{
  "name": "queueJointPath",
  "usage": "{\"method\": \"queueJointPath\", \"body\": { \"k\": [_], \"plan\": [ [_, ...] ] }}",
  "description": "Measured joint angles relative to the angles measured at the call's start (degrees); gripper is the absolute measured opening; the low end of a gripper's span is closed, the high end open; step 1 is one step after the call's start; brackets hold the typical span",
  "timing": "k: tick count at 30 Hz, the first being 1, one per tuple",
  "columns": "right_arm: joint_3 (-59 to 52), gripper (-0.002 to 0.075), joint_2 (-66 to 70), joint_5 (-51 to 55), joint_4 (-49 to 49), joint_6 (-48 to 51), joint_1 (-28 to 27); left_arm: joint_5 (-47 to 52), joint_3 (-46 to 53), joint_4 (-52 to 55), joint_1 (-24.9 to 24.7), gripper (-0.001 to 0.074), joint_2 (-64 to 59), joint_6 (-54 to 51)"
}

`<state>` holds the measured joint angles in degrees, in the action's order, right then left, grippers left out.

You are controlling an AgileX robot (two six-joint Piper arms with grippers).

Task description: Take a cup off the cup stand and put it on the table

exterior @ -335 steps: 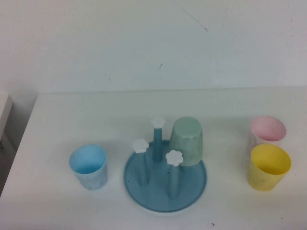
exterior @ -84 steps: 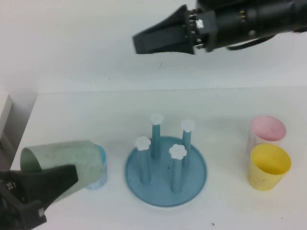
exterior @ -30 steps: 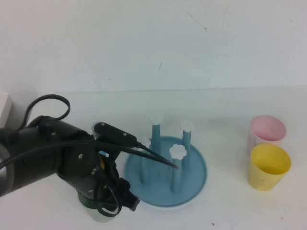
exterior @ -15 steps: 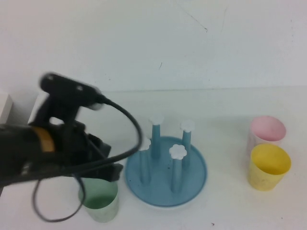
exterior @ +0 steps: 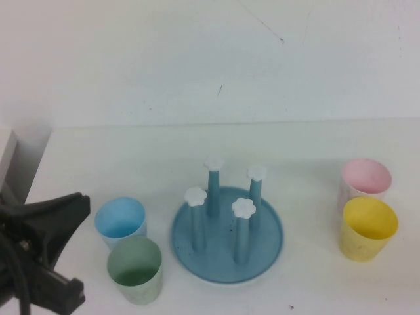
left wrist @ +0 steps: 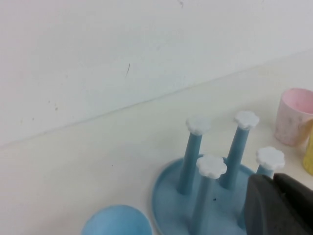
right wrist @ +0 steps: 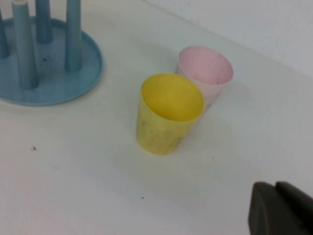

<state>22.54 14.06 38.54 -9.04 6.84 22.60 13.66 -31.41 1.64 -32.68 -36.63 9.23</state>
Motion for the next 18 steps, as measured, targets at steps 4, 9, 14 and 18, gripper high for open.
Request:
{"method": "queueJointPath", "body": {
  "k": [4,9,14,18],
  "plan": [
    [-0.08,0.0004,0.00,0.76,0.77,-0.57,0.00,-3.14,2.87,0.10,0.00,0.0000,2.31,-0.08],
    [-0.08,0.0004,0.00,2.19,1.43,-1.22,0.00,-4.21,3.36,0.30,0.00,-0.0001,2.50,-0.13],
    [-0.08,0.0004,0.00,2.19,1.63,-1.34,0.00,-4.44,3.36,0.34,0.00,-0.0001,2.50,-0.24],
    [-0.08,0.0004,0.00,2.28,1.79,-1.43,0.00,-4.44,3.36,0.43,0.00,-0.0001,2.50,-0.24]
  ]
}}
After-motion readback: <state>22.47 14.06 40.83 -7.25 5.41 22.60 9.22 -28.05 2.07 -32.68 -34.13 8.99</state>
